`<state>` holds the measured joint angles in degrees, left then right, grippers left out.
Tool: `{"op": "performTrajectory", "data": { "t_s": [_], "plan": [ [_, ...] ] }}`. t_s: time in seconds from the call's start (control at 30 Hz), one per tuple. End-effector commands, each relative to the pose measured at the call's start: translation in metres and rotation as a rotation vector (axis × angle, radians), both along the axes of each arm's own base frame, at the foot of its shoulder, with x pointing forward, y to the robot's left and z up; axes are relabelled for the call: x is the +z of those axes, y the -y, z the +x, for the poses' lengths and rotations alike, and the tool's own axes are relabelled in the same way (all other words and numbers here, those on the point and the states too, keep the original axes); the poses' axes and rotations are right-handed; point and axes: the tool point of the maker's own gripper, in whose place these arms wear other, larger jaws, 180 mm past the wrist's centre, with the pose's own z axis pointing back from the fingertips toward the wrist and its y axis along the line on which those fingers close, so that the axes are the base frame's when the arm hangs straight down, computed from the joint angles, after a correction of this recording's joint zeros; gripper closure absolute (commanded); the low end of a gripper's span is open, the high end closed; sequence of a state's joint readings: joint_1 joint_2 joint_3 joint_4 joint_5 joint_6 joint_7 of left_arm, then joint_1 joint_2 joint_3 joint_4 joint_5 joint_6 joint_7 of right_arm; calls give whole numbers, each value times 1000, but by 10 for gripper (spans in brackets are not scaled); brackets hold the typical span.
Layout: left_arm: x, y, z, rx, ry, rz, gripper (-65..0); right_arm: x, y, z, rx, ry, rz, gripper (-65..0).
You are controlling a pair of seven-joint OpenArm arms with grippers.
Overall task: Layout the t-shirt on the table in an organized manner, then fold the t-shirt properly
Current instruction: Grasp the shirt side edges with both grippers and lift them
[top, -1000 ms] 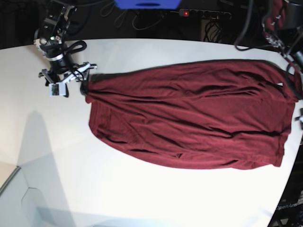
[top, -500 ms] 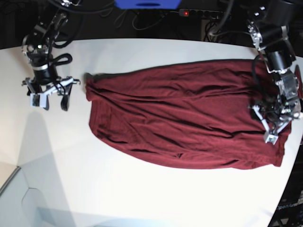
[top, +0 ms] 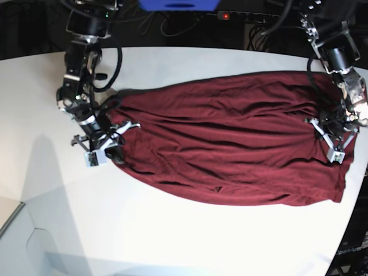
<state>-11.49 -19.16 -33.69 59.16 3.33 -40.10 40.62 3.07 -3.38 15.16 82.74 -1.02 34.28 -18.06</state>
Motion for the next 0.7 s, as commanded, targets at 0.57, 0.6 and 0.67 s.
{"op": "performTrajectory", "data": {
  "t_s": [0.57,0.6,0.67],
  "plan": [
    [7,-47,-28,53,-100,109,-2,-50,24,-35,-9,-127,-16,0],
    [13,-48,-21,52,-81,112,-2,-44,25,-32,-11,-108,-22,0],
    [21,-49,-15,51,-58,122,-2,-33,26,-31,-10,-77,-35,0]
  ]
}}
